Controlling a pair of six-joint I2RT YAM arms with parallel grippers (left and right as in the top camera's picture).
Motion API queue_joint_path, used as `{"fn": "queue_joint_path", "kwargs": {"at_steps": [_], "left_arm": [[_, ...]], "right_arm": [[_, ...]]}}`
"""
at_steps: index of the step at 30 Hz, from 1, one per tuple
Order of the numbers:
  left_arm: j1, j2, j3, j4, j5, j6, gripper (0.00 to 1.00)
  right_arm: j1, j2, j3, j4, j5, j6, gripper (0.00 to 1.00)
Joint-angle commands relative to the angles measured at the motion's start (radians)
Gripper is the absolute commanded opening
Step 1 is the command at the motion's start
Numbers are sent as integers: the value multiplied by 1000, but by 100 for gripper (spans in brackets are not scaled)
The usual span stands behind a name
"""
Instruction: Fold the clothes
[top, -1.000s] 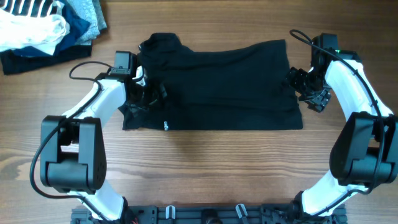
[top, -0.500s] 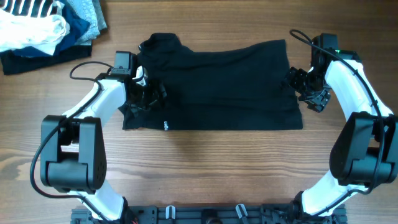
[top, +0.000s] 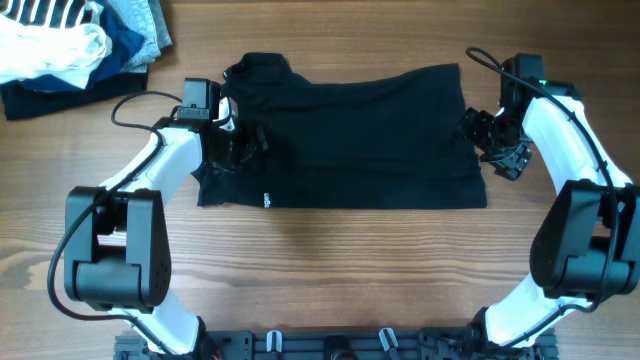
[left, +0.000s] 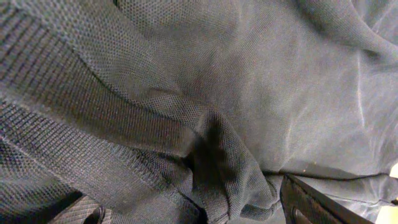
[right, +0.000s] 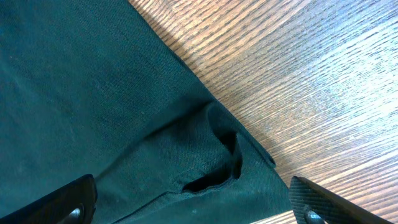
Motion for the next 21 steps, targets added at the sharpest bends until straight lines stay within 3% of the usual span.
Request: {"fn": "queue_joint_path", "kwargs": {"at_steps": [1, 9, 21], "left_arm": [[-4, -16, -6, 4, 12, 15, 83], [-4, -17, -6, 2, 75, 15, 83], [-4, -17, -6, 50, 78, 9, 55]], "right_arm": [[-2, -2, 16, -6, -9, -11, 100], [-2, -2, 16, -13, -9, -26, 100], [-2, -2, 16, -16, -9, -26, 100]]}}
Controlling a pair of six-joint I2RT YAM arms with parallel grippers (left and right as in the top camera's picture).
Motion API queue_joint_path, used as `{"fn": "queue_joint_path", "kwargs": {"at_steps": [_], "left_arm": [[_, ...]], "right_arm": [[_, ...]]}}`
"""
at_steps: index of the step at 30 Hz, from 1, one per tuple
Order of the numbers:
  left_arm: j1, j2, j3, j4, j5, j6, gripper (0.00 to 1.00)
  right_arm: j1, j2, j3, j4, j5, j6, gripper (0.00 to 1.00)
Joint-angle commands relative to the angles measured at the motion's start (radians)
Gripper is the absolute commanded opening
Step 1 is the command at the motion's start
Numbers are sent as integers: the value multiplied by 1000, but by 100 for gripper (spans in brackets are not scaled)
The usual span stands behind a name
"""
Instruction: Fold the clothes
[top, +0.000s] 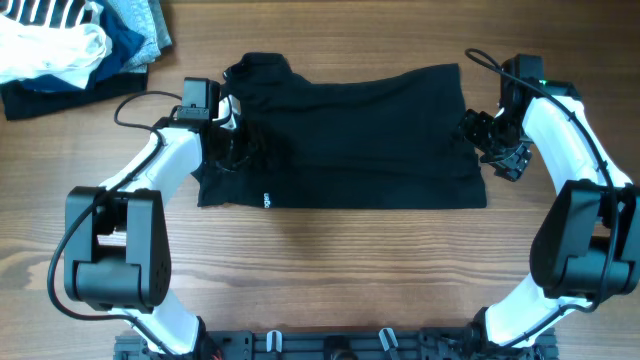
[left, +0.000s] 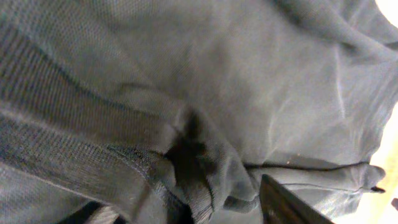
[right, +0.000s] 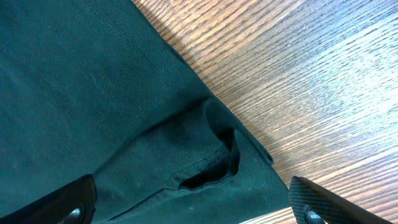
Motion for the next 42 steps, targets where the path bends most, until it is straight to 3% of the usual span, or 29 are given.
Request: {"fn": "queue_joint_path", "kwargs": {"at_steps": [1, 13, 23, 24, 25, 29, 33, 42], "left_arm": [[-4, -16, -6, 44, 16, 9, 53], [-7, 22, -6, 119, -11, 9, 48], [-7, 71, -6, 378, -29, 8, 47], [-7, 82, -6, 401, -58, 8, 66], [-7, 85, -6, 404, -71, 8, 80], [0, 82, -6, 412, -82, 8, 95], [11, 82, -6, 430, -81, 8, 99], [13, 83, -6, 466, -79, 8, 100]], "right_arm": [[-2, -2, 16, -5, -9, -14, 100], [-2, -2, 16, -18, -8, -16, 100], [-2, -2, 16, -44, -13, -16, 100], [-2, -2, 16, -55, -28, -16, 100], [-2, -2, 16, -58, -39, -16, 100], [-2, -2, 2, -59, -54, -16, 100], [-2, -2, -26, -50, -59, -16, 100], [-1, -2, -28, -21, -136, -13, 100]]}}
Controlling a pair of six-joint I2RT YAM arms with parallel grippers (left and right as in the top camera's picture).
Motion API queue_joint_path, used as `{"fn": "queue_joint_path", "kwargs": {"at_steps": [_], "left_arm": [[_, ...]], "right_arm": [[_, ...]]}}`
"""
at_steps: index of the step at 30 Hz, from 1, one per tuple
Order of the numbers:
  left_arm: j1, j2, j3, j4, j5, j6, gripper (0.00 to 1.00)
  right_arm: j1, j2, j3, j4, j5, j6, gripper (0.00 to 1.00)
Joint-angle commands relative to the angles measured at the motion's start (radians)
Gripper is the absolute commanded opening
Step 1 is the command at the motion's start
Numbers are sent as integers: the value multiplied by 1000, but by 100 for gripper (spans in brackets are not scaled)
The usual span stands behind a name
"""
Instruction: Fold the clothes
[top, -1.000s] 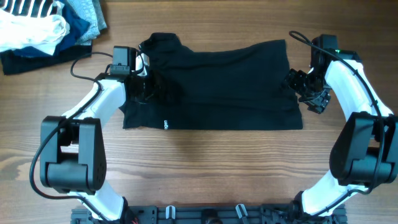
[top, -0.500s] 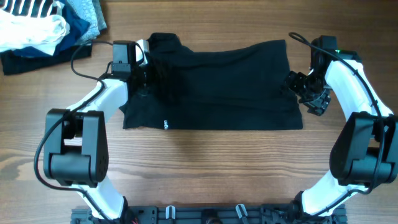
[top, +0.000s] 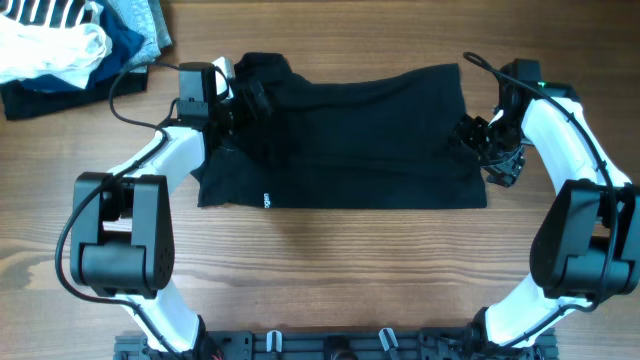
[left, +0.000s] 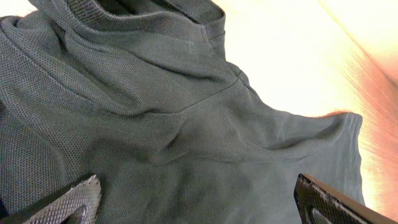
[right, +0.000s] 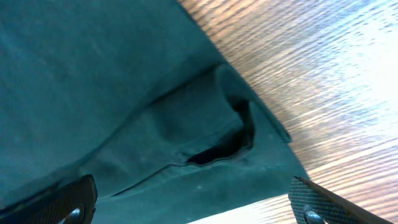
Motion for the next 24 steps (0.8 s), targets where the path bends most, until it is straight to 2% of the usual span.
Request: {"fn": "queue_joint_path", "kwargs": {"at_steps": [1, 8, 16, 24], "left_arm": [[5, 14, -5, 1, -10, 8, 100], [4, 22, -5, 58, -10, -68, 96], [6, 14, -5, 113, -9, -63, 98], [5, -153, -5, 99, 2, -10, 100]], "right_arm": [[-1, -2, -13, 14, -55, -9, 100], [0, -2, -33, 39, -64, 16, 99], [0, -2, -74, 59, -80, 14, 99], [0, -2, -74, 66, -71, 13, 99]]}}
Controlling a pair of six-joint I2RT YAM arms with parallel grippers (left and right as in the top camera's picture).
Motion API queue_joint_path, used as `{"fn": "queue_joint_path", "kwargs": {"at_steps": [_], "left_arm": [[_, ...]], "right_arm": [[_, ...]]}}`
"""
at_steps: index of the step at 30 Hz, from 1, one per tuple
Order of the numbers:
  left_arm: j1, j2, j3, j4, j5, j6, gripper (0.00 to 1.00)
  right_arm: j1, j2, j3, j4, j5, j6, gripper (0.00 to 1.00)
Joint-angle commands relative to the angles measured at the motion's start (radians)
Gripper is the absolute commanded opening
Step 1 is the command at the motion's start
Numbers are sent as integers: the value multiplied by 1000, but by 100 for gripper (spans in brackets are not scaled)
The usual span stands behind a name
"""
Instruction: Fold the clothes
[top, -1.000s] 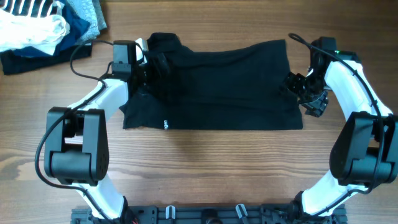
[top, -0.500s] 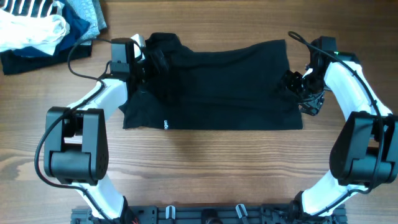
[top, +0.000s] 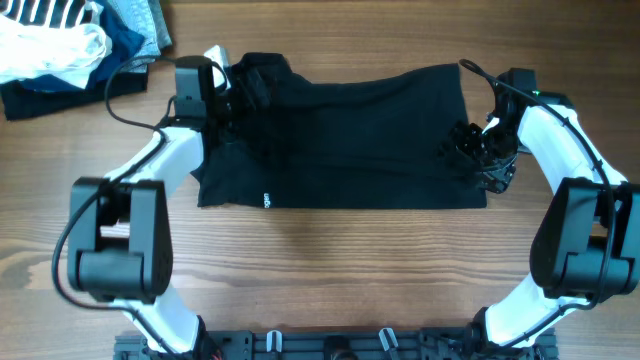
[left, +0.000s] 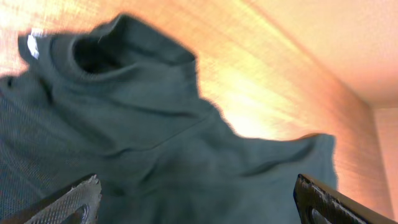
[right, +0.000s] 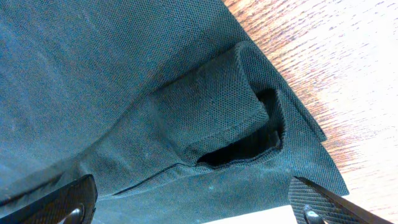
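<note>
A black polo shirt (top: 350, 135) lies spread across the wooden table (top: 330, 260), collar to the left. My left gripper (top: 243, 97) hovers open over the collar (left: 106, 56), its fingers wide apart and nothing between them. At the shirt's right edge my right gripper (top: 478, 152) is open just above a folded-over sleeve cuff (right: 239, 118), whose dark opening faces the camera. Its fingers straddle the fabric below the cuff without holding it.
A pile of other clothes (top: 70, 40), white, blue and striped, lies at the table's far left corner. The left arm's cable (top: 135, 75) runs near that pile. Bare wood shows in front of the shirt and to its right.
My left gripper has drawn back from the shirt, so the collar now looks smaller and farther off. The right gripper has come down and left, closer to the sleeve cuff. Both stay open.
My left gripper first sat low in bunched fabric at the shirt's left side, and stayed there a moment later. Then it was open up by the collar, and now it is farther back. My right gripper stayed open at the right sleeve, ending closer.
</note>
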Motion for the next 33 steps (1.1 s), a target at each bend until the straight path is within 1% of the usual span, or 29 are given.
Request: {"fn": "queue_joint_path", "kwargs": {"at_steps": [1, 4, 7, 9, 14, 18, 23, 25, 27, 30, 31, 33], "left_arm": [[5, -140, -3, -13, 6, 33, 99], [5, -185, -3, -58, 5, 33, 99], [5, -199, -3, -90, 6, 33, 99], [5, -199, -3, -117, 6, 29, 99], [5, -199, -3, -163, 24, 29, 100], [5, -199, -3, -167, 24, 30, 100], [5, -199, -3, -178, 24, 29, 100], [5, -199, -3, -195, 24, 30, 100], [5, -199, -4, -209, 24, 30, 100], [5, -199, -4, -219, 24, 33, 100], [5, -199, -3, -221, 24, 33, 100], [5, -199, -4, -222, 24, 33, 100]], "right_arm": [[0, -2, -6, 14, -5, 5, 99], [0, -2, -6, 35, -5, 6, 90], [0, -2, -6, 47, -5, 9, 76], [0, -2, -6, 50, -5, 9, 72], [0, -1, -32, 53, 26, 37, 72], [-1, -1, -79, 101, 26, 43, 72], [-1, -1, -91, 128, 30, 61, 71], [-1, -1, -91, 147, 30, 61, 62], [-1, -1, -91, 161, 30, 62, 50], [-1, -1, -91, 174, 30, 61, 37], [-1, -1, -91, 175, 32, 61, 35], [-1, -1, -91, 176, 38, 61, 25]]}}
